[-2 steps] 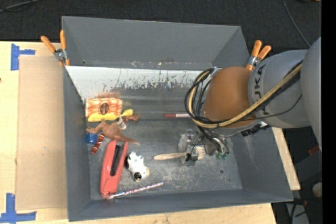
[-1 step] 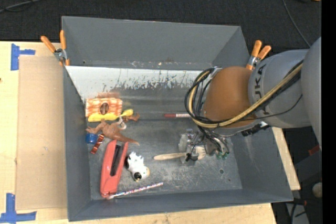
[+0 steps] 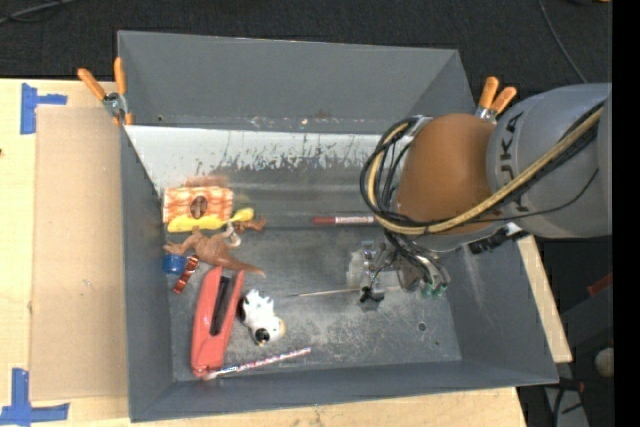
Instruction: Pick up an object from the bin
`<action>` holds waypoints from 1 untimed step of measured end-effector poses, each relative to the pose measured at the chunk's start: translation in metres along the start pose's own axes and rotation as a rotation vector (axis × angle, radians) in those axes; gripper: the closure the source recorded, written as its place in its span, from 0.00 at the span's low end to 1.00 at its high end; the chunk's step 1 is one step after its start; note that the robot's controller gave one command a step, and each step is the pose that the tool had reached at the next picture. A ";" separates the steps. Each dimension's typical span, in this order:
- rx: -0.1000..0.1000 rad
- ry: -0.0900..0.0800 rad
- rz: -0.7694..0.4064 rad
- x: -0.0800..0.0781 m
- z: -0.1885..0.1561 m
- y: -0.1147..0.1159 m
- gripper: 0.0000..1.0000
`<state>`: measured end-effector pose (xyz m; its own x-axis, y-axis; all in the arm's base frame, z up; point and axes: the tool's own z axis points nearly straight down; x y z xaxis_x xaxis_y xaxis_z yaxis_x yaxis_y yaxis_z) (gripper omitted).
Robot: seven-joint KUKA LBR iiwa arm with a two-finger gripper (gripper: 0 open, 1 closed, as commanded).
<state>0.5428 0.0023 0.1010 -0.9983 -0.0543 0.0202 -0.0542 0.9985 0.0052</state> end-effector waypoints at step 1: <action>0.001 -0.008 0.000 -0.002 -0.045 0.000 1.00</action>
Offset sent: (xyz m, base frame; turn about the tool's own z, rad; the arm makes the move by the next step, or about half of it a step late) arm 0.0019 0.0000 0.0952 0.0000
